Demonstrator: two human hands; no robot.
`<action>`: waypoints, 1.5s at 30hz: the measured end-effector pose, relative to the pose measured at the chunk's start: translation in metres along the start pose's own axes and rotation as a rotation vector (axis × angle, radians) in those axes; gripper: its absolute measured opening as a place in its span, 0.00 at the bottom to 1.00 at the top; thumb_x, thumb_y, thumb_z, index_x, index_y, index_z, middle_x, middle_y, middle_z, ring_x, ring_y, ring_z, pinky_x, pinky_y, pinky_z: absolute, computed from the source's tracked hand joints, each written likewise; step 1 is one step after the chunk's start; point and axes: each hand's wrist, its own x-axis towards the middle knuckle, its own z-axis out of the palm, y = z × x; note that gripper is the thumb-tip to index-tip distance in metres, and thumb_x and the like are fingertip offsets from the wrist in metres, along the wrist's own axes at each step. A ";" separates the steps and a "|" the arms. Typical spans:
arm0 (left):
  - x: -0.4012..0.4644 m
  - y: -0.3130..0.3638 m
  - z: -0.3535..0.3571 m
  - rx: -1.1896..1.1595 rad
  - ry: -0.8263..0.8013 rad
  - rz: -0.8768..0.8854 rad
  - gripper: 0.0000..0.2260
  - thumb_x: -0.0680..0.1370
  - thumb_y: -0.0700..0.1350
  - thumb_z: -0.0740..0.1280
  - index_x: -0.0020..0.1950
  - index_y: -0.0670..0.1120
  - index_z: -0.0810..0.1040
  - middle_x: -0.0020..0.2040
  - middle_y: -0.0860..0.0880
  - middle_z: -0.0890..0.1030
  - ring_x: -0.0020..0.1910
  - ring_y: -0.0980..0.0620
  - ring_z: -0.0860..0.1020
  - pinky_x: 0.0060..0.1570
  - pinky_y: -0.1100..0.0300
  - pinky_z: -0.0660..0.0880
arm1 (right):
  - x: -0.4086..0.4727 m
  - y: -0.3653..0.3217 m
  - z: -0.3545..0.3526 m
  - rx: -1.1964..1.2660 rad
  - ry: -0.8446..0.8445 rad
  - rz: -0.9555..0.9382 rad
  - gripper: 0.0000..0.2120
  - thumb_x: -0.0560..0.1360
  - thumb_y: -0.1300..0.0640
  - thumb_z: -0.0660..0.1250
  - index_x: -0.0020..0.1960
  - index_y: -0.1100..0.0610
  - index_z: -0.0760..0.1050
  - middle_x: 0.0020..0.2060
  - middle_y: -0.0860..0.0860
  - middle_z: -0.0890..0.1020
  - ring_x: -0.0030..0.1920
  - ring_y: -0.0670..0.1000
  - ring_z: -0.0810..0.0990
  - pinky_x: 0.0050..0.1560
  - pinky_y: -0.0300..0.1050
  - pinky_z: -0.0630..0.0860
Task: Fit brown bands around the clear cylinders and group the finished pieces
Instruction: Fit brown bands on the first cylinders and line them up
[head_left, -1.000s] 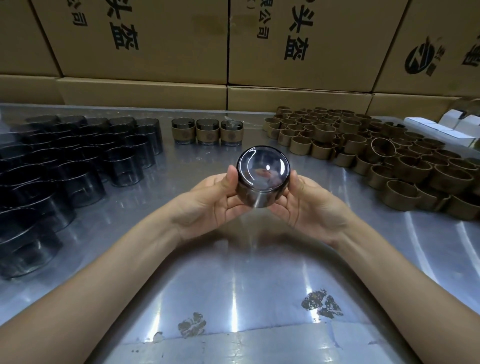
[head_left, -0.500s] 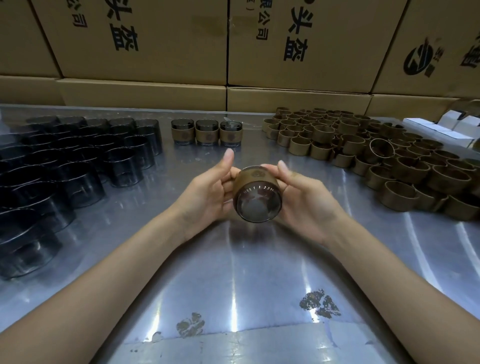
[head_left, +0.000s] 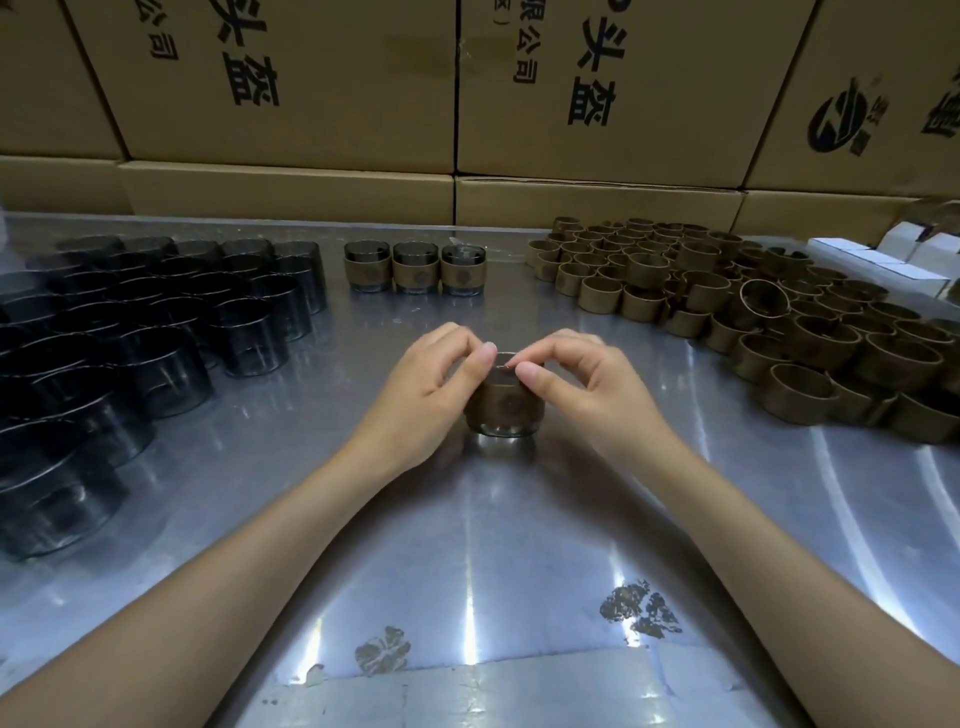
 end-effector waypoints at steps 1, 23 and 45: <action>0.001 -0.002 -0.001 0.051 -0.002 0.030 0.11 0.82 0.45 0.60 0.42 0.42 0.74 0.44 0.47 0.75 0.47 0.53 0.73 0.51 0.60 0.67 | 0.000 0.001 0.001 -0.102 0.004 -0.035 0.10 0.76 0.58 0.68 0.43 0.43 0.77 0.42 0.40 0.78 0.53 0.46 0.73 0.56 0.31 0.64; 0.073 -0.090 -0.024 -0.003 0.466 -0.515 0.15 0.84 0.49 0.53 0.67 0.44 0.70 0.65 0.46 0.72 0.57 0.56 0.69 0.55 0.63 0.63 | 0.101 0.079 0.025 -0.781 0.013 0.289 0.30 0.81 0.55 0.58 0.78 0.47 0.49 0.78 0.44 0.46 0.54 0.56 0.79 0.44 0.47 0.73; 0.110 -0.129 -0.030 0.002 0.444 -0.503 0.18 0.84 0.47 0.54 0.74 0.45 0.65 0.72 0.46 0.68 0.70 0.50 0.67 0.61 0.63 0.61 | 0.160 0.123 0.030 -0.841 -0.030 0.298 0.33 0.82 0.49 0.55 0.78 0.48 0.38 0.78 0.46 0.39 0.56 0.55 0.78 0.39 0.44 0.69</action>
